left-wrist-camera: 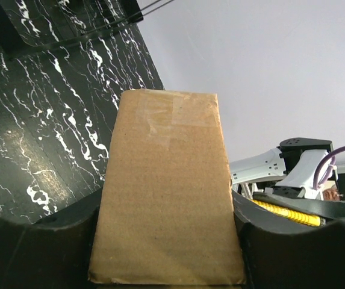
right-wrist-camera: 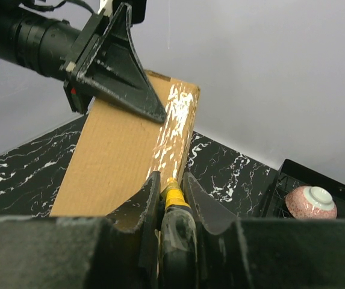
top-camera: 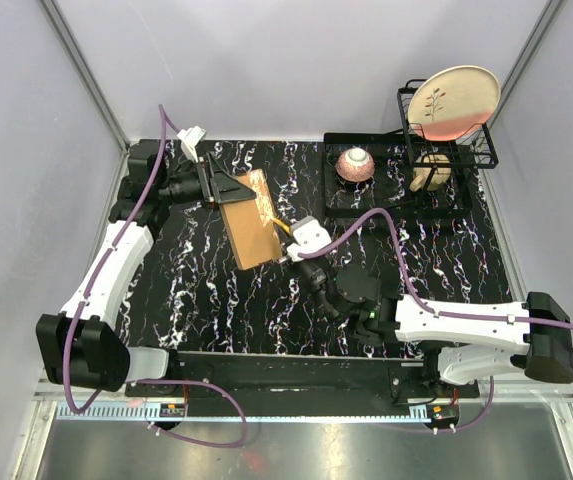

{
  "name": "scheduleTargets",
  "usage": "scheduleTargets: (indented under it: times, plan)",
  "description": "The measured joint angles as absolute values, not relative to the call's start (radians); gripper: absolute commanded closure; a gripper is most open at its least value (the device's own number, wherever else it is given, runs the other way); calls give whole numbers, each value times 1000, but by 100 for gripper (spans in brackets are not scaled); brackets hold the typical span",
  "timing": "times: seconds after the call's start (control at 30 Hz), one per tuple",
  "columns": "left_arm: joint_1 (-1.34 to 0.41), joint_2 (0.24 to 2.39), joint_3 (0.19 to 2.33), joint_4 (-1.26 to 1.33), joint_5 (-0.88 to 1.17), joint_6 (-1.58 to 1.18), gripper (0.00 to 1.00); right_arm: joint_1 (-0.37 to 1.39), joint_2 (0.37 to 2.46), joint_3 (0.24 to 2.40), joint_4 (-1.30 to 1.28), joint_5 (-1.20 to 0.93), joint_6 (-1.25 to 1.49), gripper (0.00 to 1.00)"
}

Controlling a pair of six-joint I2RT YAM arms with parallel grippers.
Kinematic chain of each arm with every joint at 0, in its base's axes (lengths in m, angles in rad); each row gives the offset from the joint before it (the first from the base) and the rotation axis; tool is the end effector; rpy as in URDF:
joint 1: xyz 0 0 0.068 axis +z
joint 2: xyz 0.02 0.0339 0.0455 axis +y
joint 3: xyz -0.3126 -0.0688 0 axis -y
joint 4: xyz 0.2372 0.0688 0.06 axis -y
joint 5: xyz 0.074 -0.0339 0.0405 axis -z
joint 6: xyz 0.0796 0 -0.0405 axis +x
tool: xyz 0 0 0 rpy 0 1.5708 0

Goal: Unpack the express box
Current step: Cut the express box.

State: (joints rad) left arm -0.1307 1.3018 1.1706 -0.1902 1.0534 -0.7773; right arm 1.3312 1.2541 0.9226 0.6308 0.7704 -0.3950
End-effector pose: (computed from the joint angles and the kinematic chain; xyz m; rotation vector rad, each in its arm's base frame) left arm 0.2760 -0.1061 0.4075 0.1505 2.0377 -1.5806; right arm 0.1231 0.2703 0.4287 -0.4813 1.2760 0.2983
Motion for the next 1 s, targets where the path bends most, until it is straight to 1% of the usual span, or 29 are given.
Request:
scheduleTargets:
  times: [0.2,1.0]
  plan:
    - [-95,1302,1172,-172,1049,-788,100,1358,1251,895,622,786,-395,100]
    - [-66,1302,1180,-124,1070,-847,100,1403,1194,850,601,819,-349,100]
